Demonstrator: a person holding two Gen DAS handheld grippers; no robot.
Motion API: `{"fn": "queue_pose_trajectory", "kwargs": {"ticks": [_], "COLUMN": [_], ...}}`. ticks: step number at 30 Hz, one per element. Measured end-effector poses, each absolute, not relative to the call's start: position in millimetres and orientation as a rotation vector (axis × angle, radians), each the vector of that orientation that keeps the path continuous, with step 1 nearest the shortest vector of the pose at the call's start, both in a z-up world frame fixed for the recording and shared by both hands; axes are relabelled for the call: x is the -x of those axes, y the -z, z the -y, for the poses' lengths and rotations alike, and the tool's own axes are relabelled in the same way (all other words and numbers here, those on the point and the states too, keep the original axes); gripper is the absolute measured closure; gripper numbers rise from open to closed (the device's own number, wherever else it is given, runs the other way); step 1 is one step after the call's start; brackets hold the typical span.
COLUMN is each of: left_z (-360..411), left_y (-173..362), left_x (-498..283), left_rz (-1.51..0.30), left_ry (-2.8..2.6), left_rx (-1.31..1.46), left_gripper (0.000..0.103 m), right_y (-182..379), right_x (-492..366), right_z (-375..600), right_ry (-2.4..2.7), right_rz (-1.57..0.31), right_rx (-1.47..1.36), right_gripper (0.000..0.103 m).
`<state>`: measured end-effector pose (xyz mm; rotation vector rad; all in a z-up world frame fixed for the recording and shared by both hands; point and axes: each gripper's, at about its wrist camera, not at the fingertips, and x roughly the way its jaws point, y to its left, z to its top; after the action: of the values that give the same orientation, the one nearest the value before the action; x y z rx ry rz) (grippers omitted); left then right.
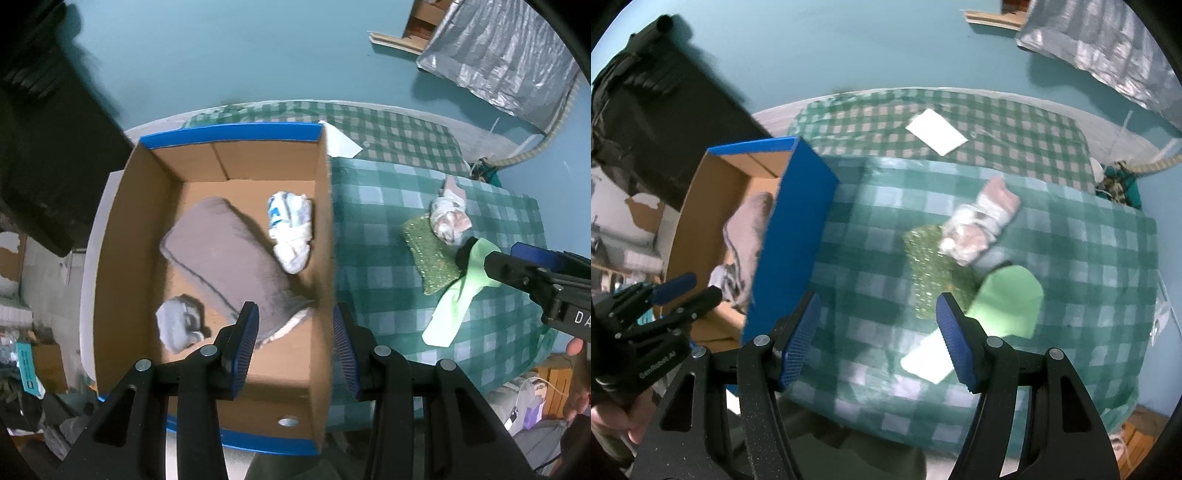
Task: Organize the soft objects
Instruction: 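Move both tools back over the green scrubber and light-green cloth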
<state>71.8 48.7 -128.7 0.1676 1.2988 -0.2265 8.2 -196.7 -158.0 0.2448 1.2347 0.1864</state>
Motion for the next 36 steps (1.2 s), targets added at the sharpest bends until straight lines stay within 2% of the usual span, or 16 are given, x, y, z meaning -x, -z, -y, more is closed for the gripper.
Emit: {"fn": "queue_pose_trajectory", "kwargs": {"ticks": [20,36], "left_z": [12.8,59.7], "left_y": [132.2,183.4], "left_x": [-65.1,-65.3], "left_rz": [-1.289,-1.316], "left_ry": [0.335,0.393], "left_rx": [-0.232,-0.313], "left_gripper": [0.061,0.061], "right_y": [195.9,258.2], "right_x": [20.5,23.6], "right_z": [258.4,270.0], "right_ry": [-0.052,-0.029], "right_rz": [-1.282,-1.354], "right_rx": [-0.308,-0.394], "right_gripper": [0.037,0.037]}}
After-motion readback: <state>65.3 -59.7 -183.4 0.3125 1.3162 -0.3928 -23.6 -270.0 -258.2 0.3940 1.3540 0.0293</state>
